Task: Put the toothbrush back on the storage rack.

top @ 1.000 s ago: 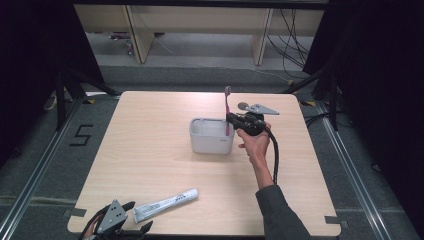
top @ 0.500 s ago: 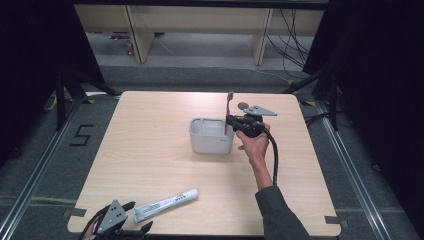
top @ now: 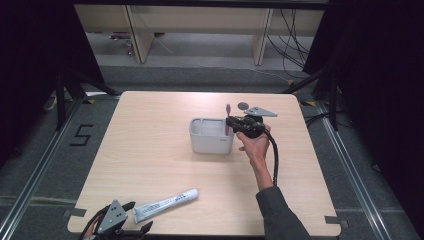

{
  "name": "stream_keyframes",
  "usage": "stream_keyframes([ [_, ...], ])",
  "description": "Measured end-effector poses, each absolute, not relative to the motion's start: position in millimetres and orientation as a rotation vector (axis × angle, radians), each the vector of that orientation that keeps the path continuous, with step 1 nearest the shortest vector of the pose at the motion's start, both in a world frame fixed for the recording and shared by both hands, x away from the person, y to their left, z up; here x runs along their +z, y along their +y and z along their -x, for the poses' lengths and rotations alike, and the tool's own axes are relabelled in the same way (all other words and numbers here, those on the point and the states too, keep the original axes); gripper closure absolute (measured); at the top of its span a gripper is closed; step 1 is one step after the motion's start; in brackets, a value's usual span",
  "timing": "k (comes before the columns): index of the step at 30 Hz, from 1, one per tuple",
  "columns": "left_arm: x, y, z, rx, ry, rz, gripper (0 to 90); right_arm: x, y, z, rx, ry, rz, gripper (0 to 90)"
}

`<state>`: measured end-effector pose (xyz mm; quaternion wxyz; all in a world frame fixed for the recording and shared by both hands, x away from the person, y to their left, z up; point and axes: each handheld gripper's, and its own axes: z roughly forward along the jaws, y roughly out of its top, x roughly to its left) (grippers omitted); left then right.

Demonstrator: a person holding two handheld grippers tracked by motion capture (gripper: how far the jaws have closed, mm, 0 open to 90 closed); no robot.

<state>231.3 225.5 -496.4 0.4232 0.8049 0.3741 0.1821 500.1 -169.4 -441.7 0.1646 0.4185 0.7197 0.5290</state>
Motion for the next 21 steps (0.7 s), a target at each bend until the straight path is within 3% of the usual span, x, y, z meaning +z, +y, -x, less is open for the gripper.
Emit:
stream_keyframes([
  [4,-496,226,-231,0.456,0.934,-2.015,15.7,-439,-168,-496,1.503,2.045,-1.179,61.0],
  [8,-495,228,-232,0.471,0.921,-2.049,15.7,-436,-170,-490,1.44,2.048,-1.178,52.8],
  [21,-496,226,-232,0.461,0.929,-2.026,15.7,-428,-198,-474,1.409,2.029,-1.226,41.4],
])
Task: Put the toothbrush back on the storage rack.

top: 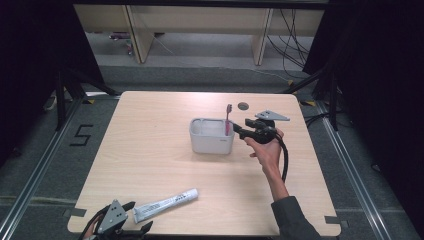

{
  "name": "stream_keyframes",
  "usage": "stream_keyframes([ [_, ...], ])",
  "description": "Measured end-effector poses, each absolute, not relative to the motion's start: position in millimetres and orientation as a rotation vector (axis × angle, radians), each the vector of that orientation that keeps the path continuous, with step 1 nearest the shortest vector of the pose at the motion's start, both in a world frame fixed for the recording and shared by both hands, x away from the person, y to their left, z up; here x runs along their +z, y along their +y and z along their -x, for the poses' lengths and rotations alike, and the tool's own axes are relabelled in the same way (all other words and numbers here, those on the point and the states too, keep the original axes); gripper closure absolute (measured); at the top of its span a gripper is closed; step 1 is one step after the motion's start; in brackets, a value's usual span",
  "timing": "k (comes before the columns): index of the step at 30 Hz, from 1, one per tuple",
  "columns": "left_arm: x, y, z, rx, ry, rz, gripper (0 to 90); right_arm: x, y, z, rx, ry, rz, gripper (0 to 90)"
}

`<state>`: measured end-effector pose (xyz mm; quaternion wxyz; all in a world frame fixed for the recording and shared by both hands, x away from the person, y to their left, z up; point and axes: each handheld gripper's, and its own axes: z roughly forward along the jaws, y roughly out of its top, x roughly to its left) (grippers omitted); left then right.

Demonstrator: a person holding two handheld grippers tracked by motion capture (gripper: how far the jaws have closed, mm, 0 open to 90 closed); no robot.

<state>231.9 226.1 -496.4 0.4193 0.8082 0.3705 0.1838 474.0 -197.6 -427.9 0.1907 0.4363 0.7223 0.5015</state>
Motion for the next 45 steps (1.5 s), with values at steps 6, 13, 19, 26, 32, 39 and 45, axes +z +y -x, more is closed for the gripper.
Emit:
stream_keyframes([
  [6,-497,226,-232,0.459,0.93,-2.027,15.7,-424,-206,-463,1.433,2.037,-1.226,40.4],
  [13,-497,226,-232,0.46,0.935,-2.024,15.7,-423,-213,-451,1.385,2.051,-1.175,39.0],
  [19,-496,226,-232,0.465,0.93,-2.033,15.7,-425,-215,-441,1.394,2.084,-1.207,37.4],
  [26,-496,225,-231,0.455,0.932,-2.018,15.7,-426,-223,-431,1.358,2.105,-1.168,37.0],
  [32,-496,225,-231,0.45,0.933,-2.022,15.8,-427,-232,-419,1.339,2.11,-1.17,36.6],
  [39,-496,224,-231,0.456,0.933,-2.016,15.8,-434,-239,-406,1.348,2.1,-1.201,36.5],
  [45,-496,224,-231,0.455,0.933,-2.017,15.8,-438,-241,-397,1.338,2.12,-1.177,36.6],
])
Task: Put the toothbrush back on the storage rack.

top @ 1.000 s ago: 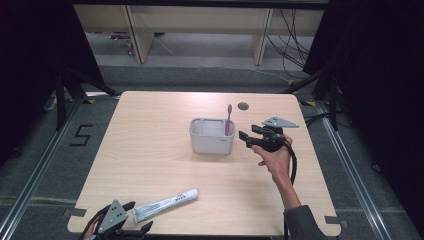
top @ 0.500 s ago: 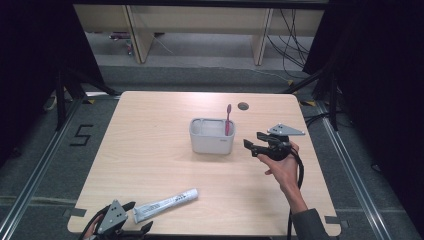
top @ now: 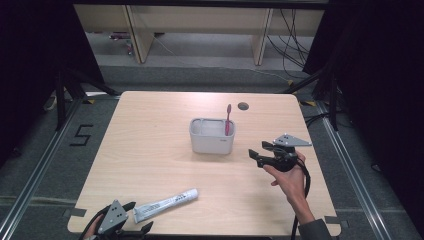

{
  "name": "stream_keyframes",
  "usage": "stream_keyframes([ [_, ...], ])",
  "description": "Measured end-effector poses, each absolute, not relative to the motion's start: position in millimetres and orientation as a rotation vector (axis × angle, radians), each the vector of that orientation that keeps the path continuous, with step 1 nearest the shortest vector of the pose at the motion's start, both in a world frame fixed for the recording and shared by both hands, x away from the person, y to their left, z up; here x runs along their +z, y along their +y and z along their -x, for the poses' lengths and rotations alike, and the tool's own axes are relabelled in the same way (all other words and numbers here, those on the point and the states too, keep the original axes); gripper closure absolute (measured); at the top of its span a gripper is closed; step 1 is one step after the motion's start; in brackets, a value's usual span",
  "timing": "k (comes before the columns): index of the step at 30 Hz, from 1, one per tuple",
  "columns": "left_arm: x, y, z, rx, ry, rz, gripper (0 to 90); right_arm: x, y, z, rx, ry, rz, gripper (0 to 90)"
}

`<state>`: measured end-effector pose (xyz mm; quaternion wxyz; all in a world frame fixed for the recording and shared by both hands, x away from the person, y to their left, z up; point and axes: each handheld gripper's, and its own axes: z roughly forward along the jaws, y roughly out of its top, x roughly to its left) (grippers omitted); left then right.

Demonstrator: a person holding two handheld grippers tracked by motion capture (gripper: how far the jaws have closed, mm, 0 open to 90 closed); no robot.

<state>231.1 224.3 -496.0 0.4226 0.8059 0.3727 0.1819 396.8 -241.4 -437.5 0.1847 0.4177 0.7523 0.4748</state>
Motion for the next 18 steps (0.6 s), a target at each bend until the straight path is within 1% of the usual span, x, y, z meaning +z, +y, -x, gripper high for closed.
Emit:
stream_keyframes([
  [11,-496,224,-231,0.454,0.934,-2.018,15.8,-453,-242,-378,1.296,2.171,-1.128,36.4],
  [14,-496,224,-231,0.455,0.934,-2.018,15.8,-457,-243,-372,1.285,2.172,-1.17,36.3],
  [18,-496,224,-231,0.455,0.935,-2.016,15.8,-461,-245,-368,1.325,2.182,-1.151,36.1],
])
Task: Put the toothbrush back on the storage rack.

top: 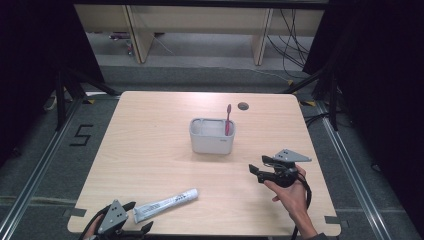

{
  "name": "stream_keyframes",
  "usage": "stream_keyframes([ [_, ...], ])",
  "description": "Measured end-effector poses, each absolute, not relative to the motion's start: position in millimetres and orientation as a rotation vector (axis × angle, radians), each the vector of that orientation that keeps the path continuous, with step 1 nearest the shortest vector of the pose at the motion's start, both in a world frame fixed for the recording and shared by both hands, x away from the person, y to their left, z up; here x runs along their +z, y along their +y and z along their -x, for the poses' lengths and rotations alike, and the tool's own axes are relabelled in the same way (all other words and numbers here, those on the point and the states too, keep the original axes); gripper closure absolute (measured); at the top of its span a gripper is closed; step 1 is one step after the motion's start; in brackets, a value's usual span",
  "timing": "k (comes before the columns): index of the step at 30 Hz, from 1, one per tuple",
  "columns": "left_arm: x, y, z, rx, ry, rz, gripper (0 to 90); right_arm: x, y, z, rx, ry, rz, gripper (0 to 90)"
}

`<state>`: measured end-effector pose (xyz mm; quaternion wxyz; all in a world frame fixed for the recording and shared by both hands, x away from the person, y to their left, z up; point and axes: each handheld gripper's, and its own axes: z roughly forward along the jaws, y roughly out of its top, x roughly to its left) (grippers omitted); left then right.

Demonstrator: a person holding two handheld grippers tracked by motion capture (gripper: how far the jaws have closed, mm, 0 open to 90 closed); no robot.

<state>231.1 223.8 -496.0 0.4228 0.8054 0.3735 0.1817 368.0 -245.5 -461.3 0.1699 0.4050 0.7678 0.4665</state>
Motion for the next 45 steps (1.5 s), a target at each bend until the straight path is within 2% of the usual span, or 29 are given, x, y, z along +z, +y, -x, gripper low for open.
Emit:
stream_keyframes([
  [25,-495,226,-232,0.464,0.928,-2.055,15.8,-472,-243,-335,1.331,2.231,-1.155,30.6],
  [31,-496,224,-232,0.456,0.954,-2.018,15.8,-477,-246,-328,1.312,2.232,-1.145,27.6],
  [45,-495,227,-233,0.461,0.946,-2.053,15.8,-484,-250,-310,1.328,2.3,-1.166,27.1],
])
